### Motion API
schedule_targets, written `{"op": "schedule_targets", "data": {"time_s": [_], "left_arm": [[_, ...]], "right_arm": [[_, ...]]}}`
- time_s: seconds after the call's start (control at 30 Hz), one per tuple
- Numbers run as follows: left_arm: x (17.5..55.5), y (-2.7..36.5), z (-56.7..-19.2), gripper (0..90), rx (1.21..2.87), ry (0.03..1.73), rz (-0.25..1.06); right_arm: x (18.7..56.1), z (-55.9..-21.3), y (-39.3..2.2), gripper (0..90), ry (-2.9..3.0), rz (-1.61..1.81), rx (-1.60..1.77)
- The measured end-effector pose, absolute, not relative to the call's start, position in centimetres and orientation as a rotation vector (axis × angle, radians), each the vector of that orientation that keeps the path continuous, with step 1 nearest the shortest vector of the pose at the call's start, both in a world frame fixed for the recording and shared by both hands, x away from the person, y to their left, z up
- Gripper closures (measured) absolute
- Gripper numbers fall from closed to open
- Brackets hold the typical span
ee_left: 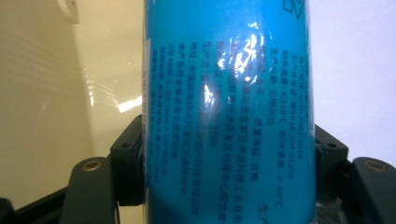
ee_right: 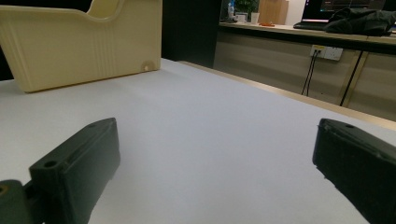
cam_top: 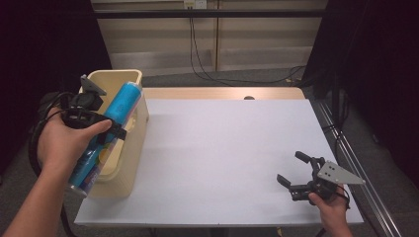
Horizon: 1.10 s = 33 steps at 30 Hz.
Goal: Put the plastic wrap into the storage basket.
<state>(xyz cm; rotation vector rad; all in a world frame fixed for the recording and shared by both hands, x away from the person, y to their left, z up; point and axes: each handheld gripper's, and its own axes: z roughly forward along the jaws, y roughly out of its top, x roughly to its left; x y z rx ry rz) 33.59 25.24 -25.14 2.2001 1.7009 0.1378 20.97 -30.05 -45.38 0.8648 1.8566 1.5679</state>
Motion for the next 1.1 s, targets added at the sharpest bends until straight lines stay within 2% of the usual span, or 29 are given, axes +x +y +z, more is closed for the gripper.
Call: {"op": "schedule_targets", "data": {"time_s": [0.5,1.1], "left_arm": [[33.7,27.5,-25.7,32.2,2.153,1.807,0.179],[34.5,29.4,-27.9,32.2,2.104,1.922,0.139]], "right_arm": [[21.0,-45.4,-29.9,0.6,1.862,1.568,0.86],[21.0,-45.4,-29.9,0.6,1.863,1.564,0.858]]}}
